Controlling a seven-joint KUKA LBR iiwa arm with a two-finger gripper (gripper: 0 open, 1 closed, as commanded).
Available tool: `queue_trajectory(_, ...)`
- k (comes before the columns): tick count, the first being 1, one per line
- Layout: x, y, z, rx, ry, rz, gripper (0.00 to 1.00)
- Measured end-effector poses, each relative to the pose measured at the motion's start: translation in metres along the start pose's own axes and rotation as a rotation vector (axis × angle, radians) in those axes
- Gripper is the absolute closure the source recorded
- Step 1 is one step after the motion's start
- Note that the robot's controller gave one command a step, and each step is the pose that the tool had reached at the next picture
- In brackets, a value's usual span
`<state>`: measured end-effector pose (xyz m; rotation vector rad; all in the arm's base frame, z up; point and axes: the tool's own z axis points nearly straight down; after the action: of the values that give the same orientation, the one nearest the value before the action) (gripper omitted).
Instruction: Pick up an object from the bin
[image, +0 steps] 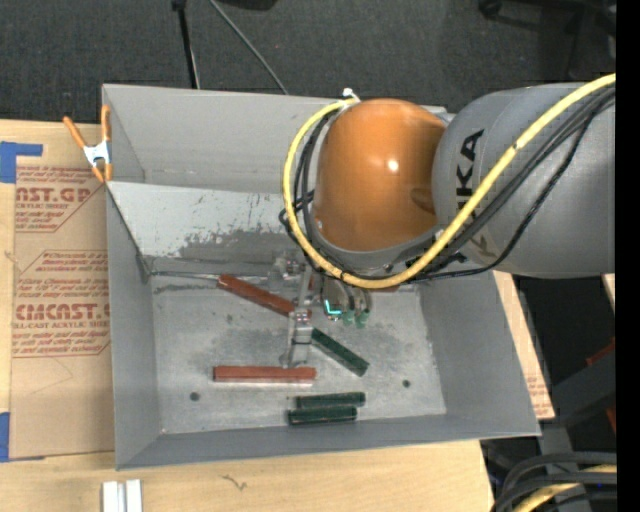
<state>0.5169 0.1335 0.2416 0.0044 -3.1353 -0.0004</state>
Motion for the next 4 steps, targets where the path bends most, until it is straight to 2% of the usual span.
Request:
queue_trajectory(1, 0.0356, -0.0099, 0.1738, -0.002, -0.012, 0.054, 0.0)
queue_trajectory(4, 0.032, -0.0088, 0.1727, -0.002, -0.01, 0.058, 0.0)
